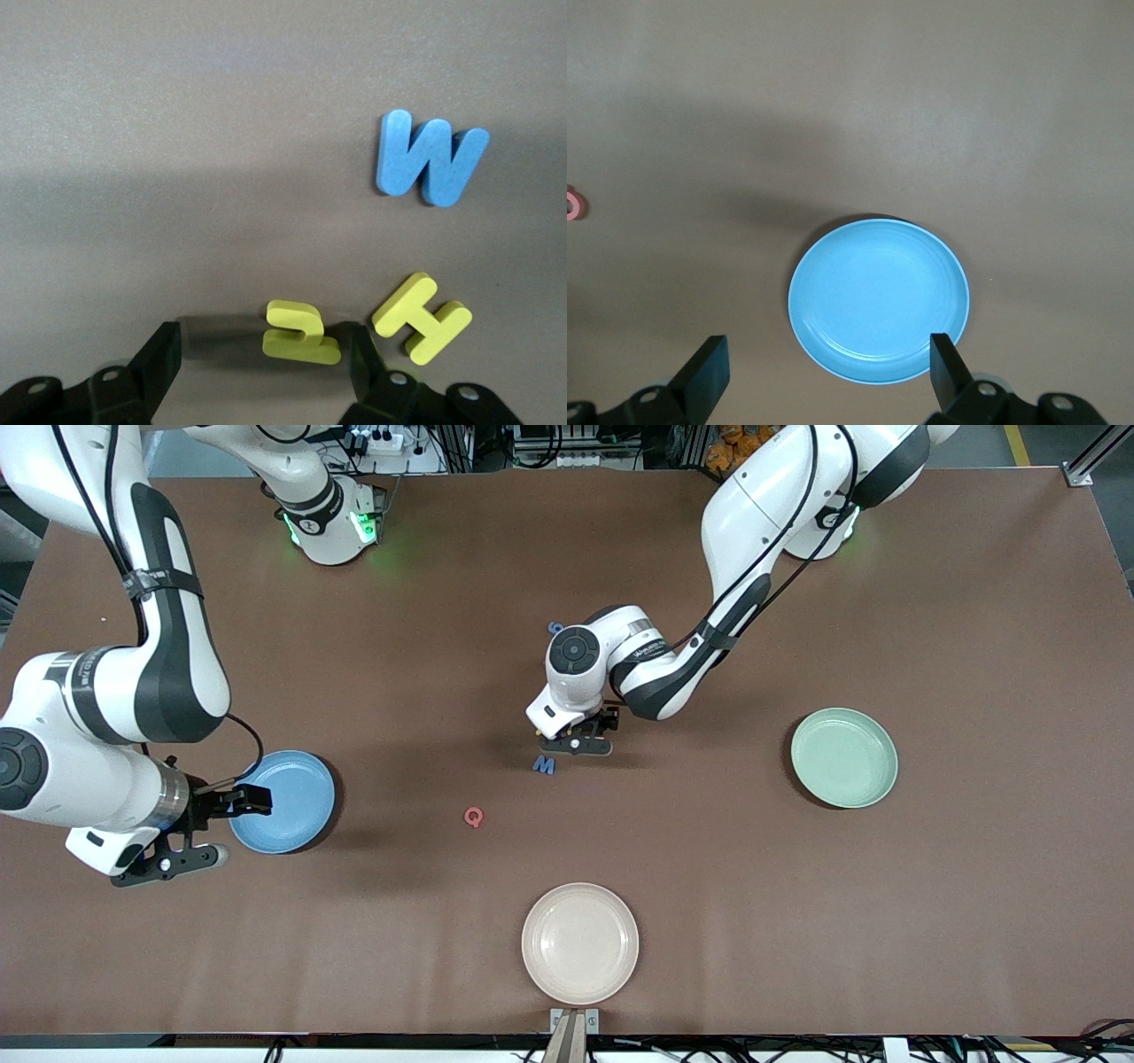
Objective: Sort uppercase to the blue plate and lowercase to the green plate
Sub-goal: 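Close the left gripper on the yellow foam z letter, then carry the z to the green plate while the right gripper reaches the Q, then release the z onto the green plate while the right gripper grasps the Q, then move the left gripper to the blue m while the right gripper lifts the Q, then place the pink Q on the blue plate while the left gripper grasps the m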
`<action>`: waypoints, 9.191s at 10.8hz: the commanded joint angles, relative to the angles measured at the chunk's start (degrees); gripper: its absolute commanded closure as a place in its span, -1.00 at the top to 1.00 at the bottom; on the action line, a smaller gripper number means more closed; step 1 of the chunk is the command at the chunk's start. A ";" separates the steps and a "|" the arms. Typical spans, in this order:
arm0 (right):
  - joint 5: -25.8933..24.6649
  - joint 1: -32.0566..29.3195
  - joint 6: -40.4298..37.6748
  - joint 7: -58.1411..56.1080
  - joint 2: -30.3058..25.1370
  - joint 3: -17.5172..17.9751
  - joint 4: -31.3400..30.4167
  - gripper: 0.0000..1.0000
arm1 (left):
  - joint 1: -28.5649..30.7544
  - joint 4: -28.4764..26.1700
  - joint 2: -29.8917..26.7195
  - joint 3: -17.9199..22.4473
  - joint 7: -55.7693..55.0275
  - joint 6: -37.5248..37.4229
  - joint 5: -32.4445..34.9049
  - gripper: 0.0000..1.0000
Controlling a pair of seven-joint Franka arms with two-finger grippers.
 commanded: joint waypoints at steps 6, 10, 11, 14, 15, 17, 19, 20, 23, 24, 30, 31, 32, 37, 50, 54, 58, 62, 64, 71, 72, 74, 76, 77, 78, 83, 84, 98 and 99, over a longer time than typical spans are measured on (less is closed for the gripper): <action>0.33 0.22 0.01 0.43 -0.08 0.18 -0.41 1.00 | -0.77 1.04 1.03 0.48 -1.85 1.07 3.09 0.49; 0.33 0.22 -0.16 0.43 -0.08 0.17 -0.41 1.00 | -0.68 1.13 1.03 0.48 -1.85 1.07 3.18 0.28; 0.41 0.22 -0.16 0.43 -0.08 0.18 -0.41 1.00 | -0.68 1.13 1.03 0.48 -1.85 1.07 3.44 0.26; 0.33 0.39 -0.07 0.43 -0.08 0.17 -0.41 1.00 | -0.68 1.13 1.03 0.48 -1.85 1.07 3.53 0.15; 0.33 0.65 -0.07 0.43 -0.08 0.09 -0.41 1.00 | -0.68 1.13 1.03 0.48 -1.85 1.16 3.53 0.08; 0.33 0.66 -0.07 0.43 -0.08 0.09 -0.41 1.00 | -0.68 1.13 1.03 0.48 -1.85 1.16 3.53 -0.08; 0.33 0.66 -0.07 0.43 -0.08 0.09 -0.41 1.00 | -0.68 1.22 1.03 0.48 -1.76 1.07 3.53 -0.23; 0.33 0.66 -0.07 0.43 -0.08 0.09 -0.41 1.00 | -0.68 1.22 1.03 0.48 -1.76 1.16 3.53 -0.30; 0.41 0.66 -0.07 0.52 -0.08 0.17 -0.41 1.00 | -0.59 1.22 0.77 0.48 -1.50 1.07 3.53 -0.71; 0.33 0.74 -0.07 0.52 -0.08 0.18 -0.41 1.00 | -0.50 1.13 0.68 0.48 -1.41 1.07 3.62 -0.86; 0.42 3.02 0.01 6.83 -0.08 0.18 -0.41 1.00 | 1.25 1.04 -1.68 0.39 -1.23 0.72 3.88 -1.00; 0.50 3.55 0.10 7.72 -0.08 0.18 -0.32 1.00 | 2.73 0.87 -2.91 -0.05 -1.14 0.37 3.89 -1.00; 0.50 3.99 0.19 8.60 0.01 0.18 -0.32 1.00 | 4.05 0.52 -4.66 -0.23 -0.80 -0.68 3.97 -1.00; 0.50 10.14 1.86 20.89 1.15 0.18 -0.93 1.00 | 16.80 0.25 -14.68 -6.55 12.27 -13.84 3.53 -1.00; 4.10 16.21 14.16 34.01 8.79 0.18 -1.47 1.00 | 37.47 -14.86 -20.15 8.38 75.23 -20.55 -1.90 -1.00; 4.37 18.57 20.57 42.16 13.09 0.18 -1.46 1.00 | 37.47 -17.94 -19.19 9.44 73.92 -19.06 -10.60 -0.74; 3.85 22.97 27.61 48.86 17.40 0.09 -1.46 1.00 | 36.15 -13.05 -19.79 8.92 73.91 -20.28 -10.45 1.00; 2.18 23.07 28.40 48.16 18.55 0.09 -1.99 1.00 | 32.46 1.53 -22.78 8.21 74.00 -32.65 -10.00 1.00; 2.26 23.15 28.75 48.33 19.51 0.09 -2.08 1.00 | 29.66 3.85 -27.33 8.56 73.66 -34.97 -11.13 1.00; 2.52 23.95 31.48 48.86 19.87 0.09 -4.10 1.00 | 12.43 -0.18 -32.20 5.59 33.11 -35.85 -19.41 1.00; 2.52 24.21 31.31 48.86 19.70 0.09 -4.10 1.00 | 10.68 -3.06 -31.93 4.01 28.17 -33.24 -19.41 1.00; 2.44 24.56 31.22 48.95 19.61 0.09 -4.62 1.00 | 8.21 -9.30 -31.84 1.98 17.80 -25.25 -19.41 1.00; 2.35 24.47 31.22 48.95 19.43 0.00 -5.24 1.00 | 6.62 -17.98 -31.67 0.40 9.27 -13.50 -20.71 1.00; 2.35 24.47 31.22 48.95 19.43 0.00 -5.24 1.00 | 5.40 -21.86 -31.49 -0.13 6.27 -7.87 -20.98 1.00; 2.26 24.47 31.30 48.95 19.43 -0.09 -5.33 0.60 | 4.43 -24.42 -30.53 -0.23 3.19 -3.37 -20.99 1.00; 2.26 24.56 31.22 48.95 18.03 -0.18 -6.12 -1.00 | 0.73 -31.10 -24.73 -0.58 -12.03 10.27 -20.28 1.00; 2.26 24.56 31.22 48.95 17.68 -0.18 -6.03 -1.00 | 0.90 -34.17 -24.20 -0.58 -12.30 15.26 -20.28 1.00; -0.11 11.66 26.29 17.25 -1.65 -3.52 -21.92 -1.00 | 0.47 -37.10 -19.71 -0.32 -22.50 23.04 -13.69 0.36; -0.11 9.99 26.21 14.18 -2.71 -3.52 -23.59 -1.00 | 0.46 -37.01 -19.36 -0.32 -22.50 22.95 -13.34 0.28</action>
